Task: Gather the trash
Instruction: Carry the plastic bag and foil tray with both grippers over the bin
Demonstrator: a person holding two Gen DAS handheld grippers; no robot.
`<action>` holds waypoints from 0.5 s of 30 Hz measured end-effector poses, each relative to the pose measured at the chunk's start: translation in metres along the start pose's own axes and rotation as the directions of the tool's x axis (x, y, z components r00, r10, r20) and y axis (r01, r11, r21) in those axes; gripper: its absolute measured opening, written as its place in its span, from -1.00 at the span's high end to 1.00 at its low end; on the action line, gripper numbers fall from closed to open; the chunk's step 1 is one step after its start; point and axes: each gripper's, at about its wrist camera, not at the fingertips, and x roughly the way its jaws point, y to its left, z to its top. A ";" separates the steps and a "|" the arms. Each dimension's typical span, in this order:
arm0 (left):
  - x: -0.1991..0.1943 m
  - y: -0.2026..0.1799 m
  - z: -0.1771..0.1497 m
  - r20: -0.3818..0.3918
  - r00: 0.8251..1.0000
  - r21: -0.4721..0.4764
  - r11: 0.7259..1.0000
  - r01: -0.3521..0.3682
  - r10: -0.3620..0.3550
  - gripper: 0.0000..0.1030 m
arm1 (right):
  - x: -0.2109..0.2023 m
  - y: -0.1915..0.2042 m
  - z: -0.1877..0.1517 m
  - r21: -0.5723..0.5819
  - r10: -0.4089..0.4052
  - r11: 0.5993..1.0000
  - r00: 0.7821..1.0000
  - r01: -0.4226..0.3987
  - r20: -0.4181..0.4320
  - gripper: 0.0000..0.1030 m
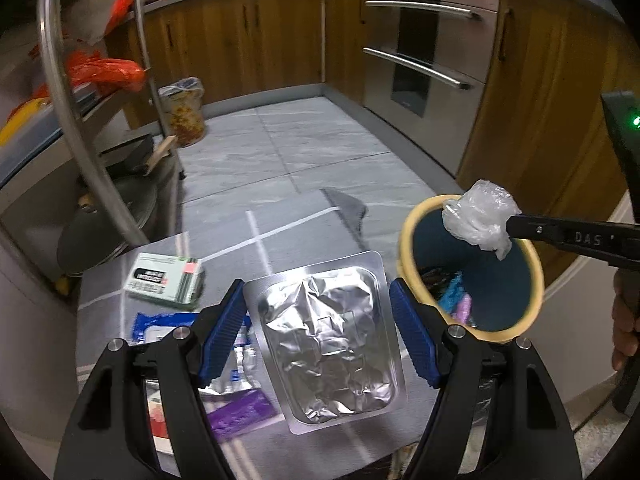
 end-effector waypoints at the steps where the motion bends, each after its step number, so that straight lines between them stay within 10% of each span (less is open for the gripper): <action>1: 0.000 -0.004 0.002 0.003 1.000 0.006 1.000 0.005 -0.005 -0.39 | -0.002 -0.006 0.000 0.010 0.000 1.000 1.000 0.000 0.004 0.94; 15: 0.020 -0.046 0.024 -0.031 0.997 0.021 0.997 0.069 -0.068 -0.39 | -0.003 -0.067 -0.002 0.078 -0.072 0.994 0.997 0.071 0.003 0.94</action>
